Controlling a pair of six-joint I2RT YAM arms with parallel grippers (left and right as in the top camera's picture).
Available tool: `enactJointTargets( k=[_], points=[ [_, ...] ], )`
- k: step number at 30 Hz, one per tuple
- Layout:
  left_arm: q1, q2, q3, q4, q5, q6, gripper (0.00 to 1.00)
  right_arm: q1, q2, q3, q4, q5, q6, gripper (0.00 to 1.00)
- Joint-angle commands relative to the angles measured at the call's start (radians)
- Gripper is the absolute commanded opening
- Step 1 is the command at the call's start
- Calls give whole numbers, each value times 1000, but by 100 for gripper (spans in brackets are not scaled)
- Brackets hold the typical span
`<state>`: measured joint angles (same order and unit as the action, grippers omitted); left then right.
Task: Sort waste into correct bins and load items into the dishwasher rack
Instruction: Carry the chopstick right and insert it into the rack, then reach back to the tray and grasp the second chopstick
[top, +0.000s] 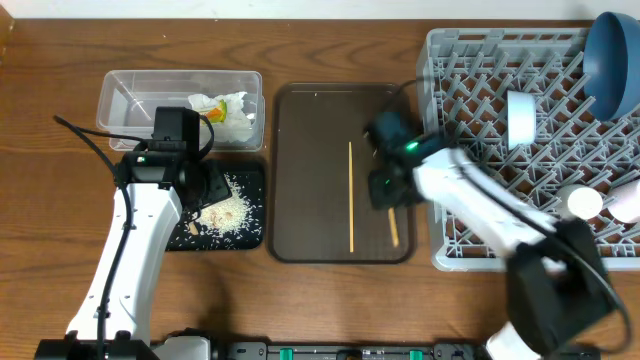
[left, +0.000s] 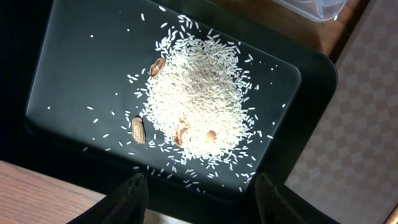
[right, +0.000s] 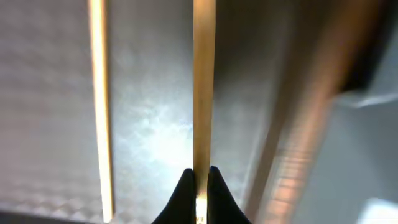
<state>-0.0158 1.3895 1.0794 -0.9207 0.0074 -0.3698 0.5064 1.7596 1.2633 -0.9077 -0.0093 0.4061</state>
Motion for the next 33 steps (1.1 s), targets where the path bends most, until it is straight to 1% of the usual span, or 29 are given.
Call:
enactJointTargets(
  k=[1,5,11,14,21,25,28,29,31,33],
  points=[
    [4,2,5,-6,-16,-9,59,-84,-117,84,-33,9,-118,1],
    [4,2,5,-6,-16,-9,59,-206,-187,99,-64,8,-148,1],
    [4,2,5,-6,-16,-10,59,-333,-171,90,-126,2,-206,1],
    [4,2,5,-6,-16,-10,59,-354,-144,72,-126,2,-206,1],
    [4,2,5,-6,-16,-10,59,-351,-48,57,-121,-6,-221,1],
    [4,2,5,-6,-16,-10,59,-347,-43,58,-117,-21,-230,2],
    [4,2,5,-6,-16,-10,59,-347,-68,72,-117,-21,-248,8],
    [4,2,5,-6,-16,-10,59,-347,-80,83,-118,-21,-255,15],
    [4,2,5,-6,-16,-10,59,-346,-109,106,-118,-22,-262,24],
    [4,2,5,-6,-16,-10,59,-340,-141,133,-118,-27,-274,35]
  ],
)
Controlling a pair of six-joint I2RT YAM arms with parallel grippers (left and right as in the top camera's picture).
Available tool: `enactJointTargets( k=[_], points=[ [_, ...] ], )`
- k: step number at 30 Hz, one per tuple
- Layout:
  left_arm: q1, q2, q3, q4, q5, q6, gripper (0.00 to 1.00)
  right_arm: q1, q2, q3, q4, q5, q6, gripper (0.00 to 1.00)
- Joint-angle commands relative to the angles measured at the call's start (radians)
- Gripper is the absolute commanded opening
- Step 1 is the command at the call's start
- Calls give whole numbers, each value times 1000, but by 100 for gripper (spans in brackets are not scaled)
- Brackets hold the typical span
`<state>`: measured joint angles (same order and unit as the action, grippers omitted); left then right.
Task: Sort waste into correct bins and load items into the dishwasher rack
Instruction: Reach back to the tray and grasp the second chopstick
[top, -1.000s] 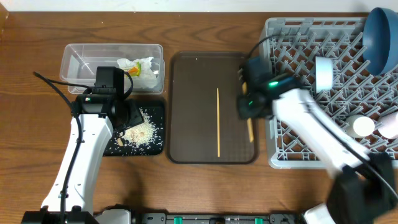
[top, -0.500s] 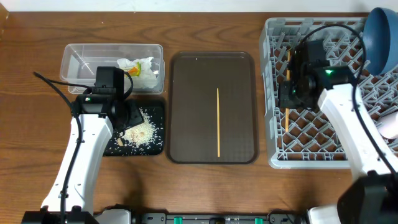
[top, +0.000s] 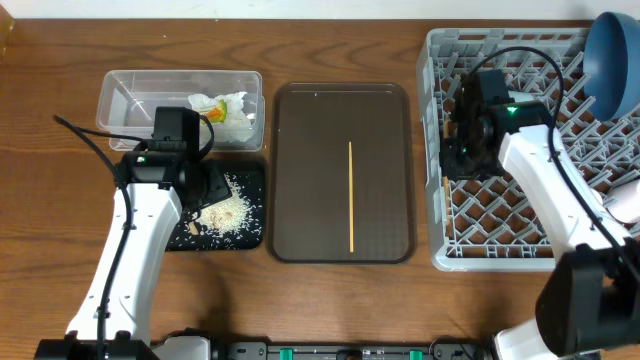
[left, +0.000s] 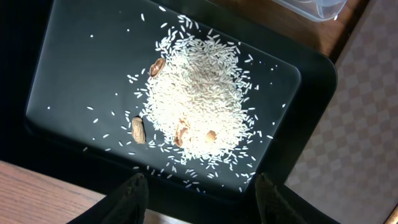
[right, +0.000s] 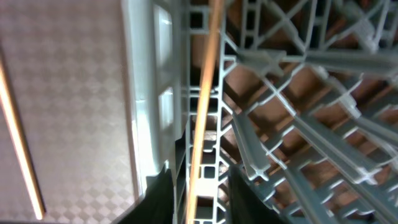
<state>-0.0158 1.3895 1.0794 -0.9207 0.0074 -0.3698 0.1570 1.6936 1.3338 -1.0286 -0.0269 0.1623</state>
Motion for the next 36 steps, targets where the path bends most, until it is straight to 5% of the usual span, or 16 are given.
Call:
enactJointTargets(
  k=[1,13,28,36],
  points=[
    [4,2,5,-6,-16,-9,59,14,-93,79,4,-9,-29,45],
    [4,2,5,-5,-16,-10,59,213,-118,90,137,-105,24,48],
    [4,2,5,-5,-16,-10,59,463,240,72,193,-55,278,50],
    [4,2,5,-5,-16,-9,59,514,376,71,187,-15,342,44]
  ],
)
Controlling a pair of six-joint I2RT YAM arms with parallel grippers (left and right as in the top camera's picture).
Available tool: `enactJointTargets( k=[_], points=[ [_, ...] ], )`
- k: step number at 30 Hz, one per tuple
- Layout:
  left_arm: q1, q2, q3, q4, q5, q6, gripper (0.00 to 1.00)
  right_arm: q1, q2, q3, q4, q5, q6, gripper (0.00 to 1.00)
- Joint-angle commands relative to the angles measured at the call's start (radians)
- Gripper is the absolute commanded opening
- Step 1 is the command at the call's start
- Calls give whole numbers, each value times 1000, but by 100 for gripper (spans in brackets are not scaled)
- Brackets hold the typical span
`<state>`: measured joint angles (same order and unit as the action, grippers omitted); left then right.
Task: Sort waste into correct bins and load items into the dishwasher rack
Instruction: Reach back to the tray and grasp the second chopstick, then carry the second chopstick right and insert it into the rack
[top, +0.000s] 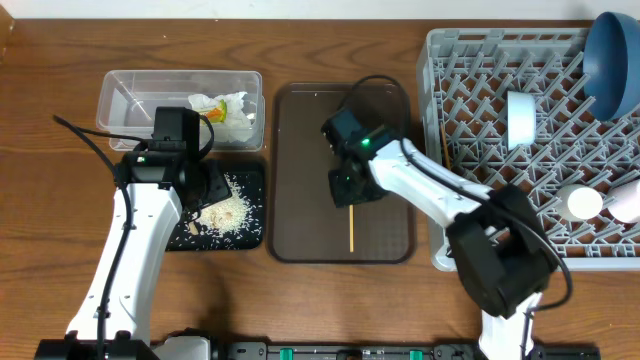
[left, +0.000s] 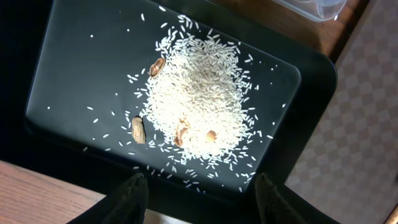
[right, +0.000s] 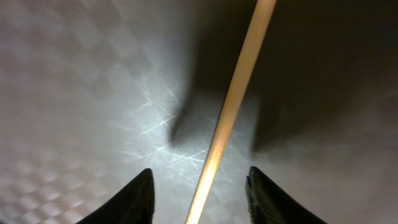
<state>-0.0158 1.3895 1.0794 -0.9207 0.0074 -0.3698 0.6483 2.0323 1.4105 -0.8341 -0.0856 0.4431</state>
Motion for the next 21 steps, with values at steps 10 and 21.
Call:
enactJointTargets(
  k=[10,21],
  points=[
    [4,2,5,-6,-16,-9,59,46,68,-5,-42,108,134,5],
    [4,2,5,-6,-16,-9,59,-94,-136,56,-132,107,-16,1]
  ],
)
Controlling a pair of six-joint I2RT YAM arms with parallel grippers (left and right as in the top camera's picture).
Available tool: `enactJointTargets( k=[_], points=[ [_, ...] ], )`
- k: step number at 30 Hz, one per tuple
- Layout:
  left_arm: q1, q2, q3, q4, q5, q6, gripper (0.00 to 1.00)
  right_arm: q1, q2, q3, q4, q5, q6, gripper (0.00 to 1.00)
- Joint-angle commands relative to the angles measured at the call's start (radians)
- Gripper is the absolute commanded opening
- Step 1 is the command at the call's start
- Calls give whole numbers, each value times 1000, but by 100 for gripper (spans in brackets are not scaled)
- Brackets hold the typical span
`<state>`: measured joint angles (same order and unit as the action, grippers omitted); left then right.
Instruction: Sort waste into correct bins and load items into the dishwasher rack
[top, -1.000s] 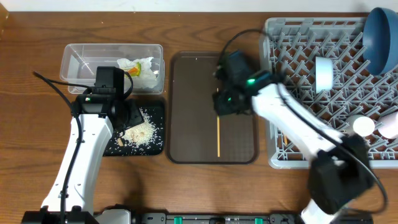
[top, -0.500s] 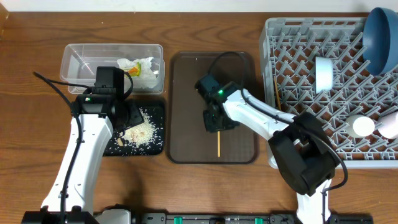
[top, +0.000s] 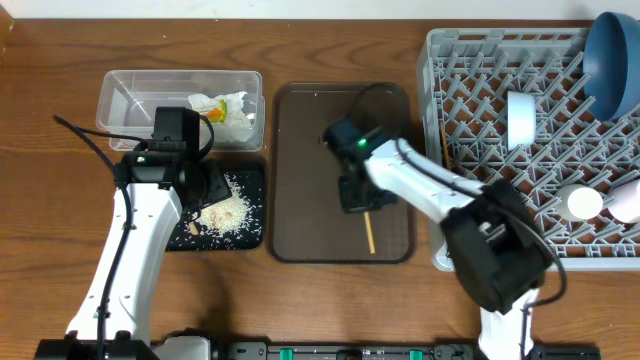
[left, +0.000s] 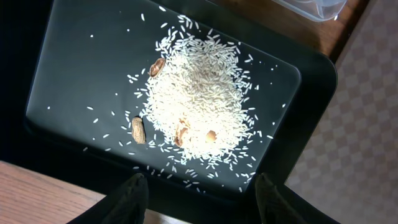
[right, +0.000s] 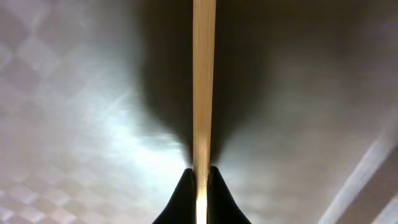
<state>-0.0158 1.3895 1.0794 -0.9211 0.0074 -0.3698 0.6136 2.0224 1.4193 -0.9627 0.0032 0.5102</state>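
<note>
My right gripper (right: 202, 180) is shut on a pale wooden chopstick (right: 203, 81) low over the brown tray (top: 300, 150). In the overhead view the chopstick (top: 369, 235) sticks out from under the gripper (top: 358, 195) toward the tray's front edge. A second chopstick (top: 444, 152) rests in the left edge of the grey dishwasher rack (top: 480, 230). My left gripper (left: 200, 199) hangs open above the black tray (left: 50, 74), which holds a heap of rice (left: 199, 99) and peanuts, with nothing between its fingers.
A clear plastic bin (top: 120, 95) with crumpled paper waste sits behind the black tray. The rack holds a blue bowl (top: 612, 60), a white cup (top: 520, 118) and white items at its right side.
My right gripper stood open astride the chopstick on the brown tray; now it is shut on it. The chopstick's free end lies slightly further right. The left arm has not moved.
My right gripper first held one chopstick over the brown tray beside a second one. Then it was at the rack's left edge, jaws apart, that chopstick in the rack. It was back on the tray open around the second chopstick, and now grips it.
</note>
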Motion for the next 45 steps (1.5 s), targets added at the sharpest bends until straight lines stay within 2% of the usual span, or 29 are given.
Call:
enactJointTargets(
  k=[1,7,10,16,23,27,29,32,33,34,35,37,40,43,45],
  points=[
    [4,2,5,-5,-16,-10,59,-82,-166,53,-3,15,-117,1],
    [4,2,5,-5,-16,-10,59,-242,-361,57,-29,16,-255,1],
    [4,2,5,-5,-16,-10,59,-325,-391,57,-66,16,-293,1],
    [4,2,5,-5,-16,-10,59,-441,-343,56,-137,16,-352,1],
    [4,2,5,-5,-16,-10,59,-462,-230,56,-154,15,-371,2],
    [4,2,5,-6,-16,-9,59,-461,-206,56,-148,15,-410,14],
    [4,2,5,-6,-16,-9,59,-461,-217,56,-144,16,-415,24],
    [4,2,5,-2,-16,-9,59,-463,-252,56,-132,15,-414,30],
    [4,2,5,3,-16,-9,67,-468,-274,56,-122,15,-405,31],
    [4,2,5,9,-16,-9,70,-472,-290,56,-113,14,-397,32],
    [4,2,5,15,-16,-9,73,-476,-306,56,-103,14,-390,37],
    [3,0,6,34,-15,-6,76,-491,-342,56,-68,-19,-388,49],
    [-3,-1,8,79,64,64,79,-523,-374,56,-19,-97,-388,62],
    [-27,-1,8,138,163,128,82,-563,-378,56,4,-175,-392,66],
    [-51,-1,8,160,165,160,83,-587,-374,56,4,-197,-396,67]
  ],
)
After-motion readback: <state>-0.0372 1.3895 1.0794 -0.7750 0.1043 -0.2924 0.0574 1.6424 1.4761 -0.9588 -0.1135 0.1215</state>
